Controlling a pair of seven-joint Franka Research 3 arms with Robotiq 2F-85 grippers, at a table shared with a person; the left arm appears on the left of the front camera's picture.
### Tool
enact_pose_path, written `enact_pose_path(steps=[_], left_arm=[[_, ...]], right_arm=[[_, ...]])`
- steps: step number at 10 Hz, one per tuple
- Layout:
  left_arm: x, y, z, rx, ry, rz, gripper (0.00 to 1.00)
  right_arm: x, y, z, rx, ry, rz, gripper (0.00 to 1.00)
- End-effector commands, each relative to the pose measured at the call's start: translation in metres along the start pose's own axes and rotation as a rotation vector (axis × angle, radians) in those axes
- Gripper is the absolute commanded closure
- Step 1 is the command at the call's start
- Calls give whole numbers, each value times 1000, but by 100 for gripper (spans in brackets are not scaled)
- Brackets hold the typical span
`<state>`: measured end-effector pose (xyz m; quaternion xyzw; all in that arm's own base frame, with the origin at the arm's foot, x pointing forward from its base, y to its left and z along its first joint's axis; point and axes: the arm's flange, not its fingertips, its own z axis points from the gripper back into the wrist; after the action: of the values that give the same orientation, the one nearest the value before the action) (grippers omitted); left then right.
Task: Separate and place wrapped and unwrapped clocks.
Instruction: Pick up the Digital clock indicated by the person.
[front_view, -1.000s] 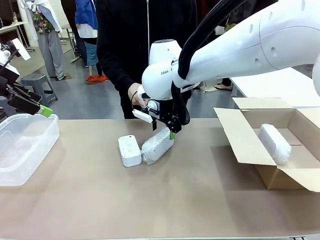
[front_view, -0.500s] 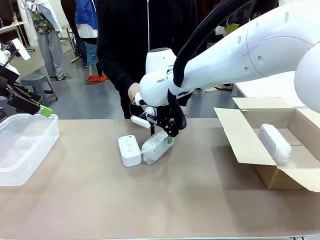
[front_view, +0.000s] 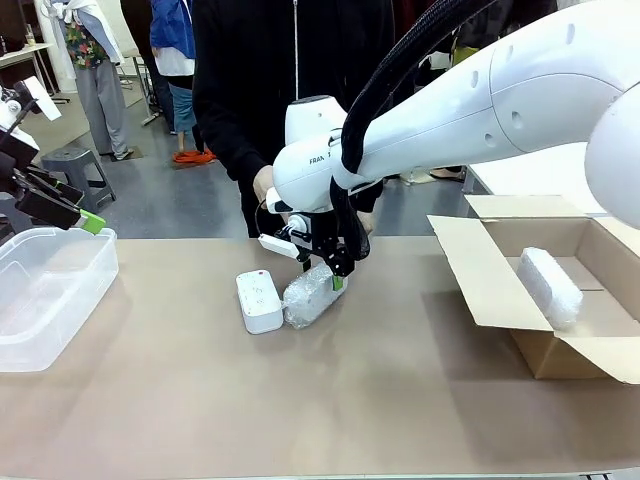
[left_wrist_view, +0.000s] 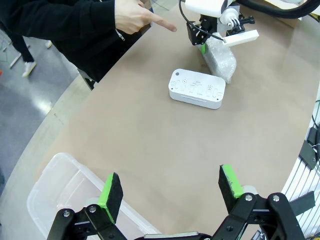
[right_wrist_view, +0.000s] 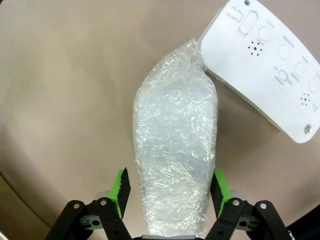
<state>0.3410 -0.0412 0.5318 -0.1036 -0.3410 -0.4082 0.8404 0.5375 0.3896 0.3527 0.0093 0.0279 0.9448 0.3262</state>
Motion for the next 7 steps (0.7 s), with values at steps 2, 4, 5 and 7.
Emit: enact_pose_path(steps=[2,4,5,7], left_arm=[[-1,1,-1,-10,-7,6,0],[-1,1,-1,-10,-7,6,0],[-1,1,-1,-10,-7,6,0],[-1,1,-1,-10,-7,6,0]], right_arm=[[-3,-9,-6,47,-3,22,51],[-4,-10,-7,26,3,22,69],[-4,-11,-7,20,7,18,53],[-4,-12,-7,23,11,21,71]])
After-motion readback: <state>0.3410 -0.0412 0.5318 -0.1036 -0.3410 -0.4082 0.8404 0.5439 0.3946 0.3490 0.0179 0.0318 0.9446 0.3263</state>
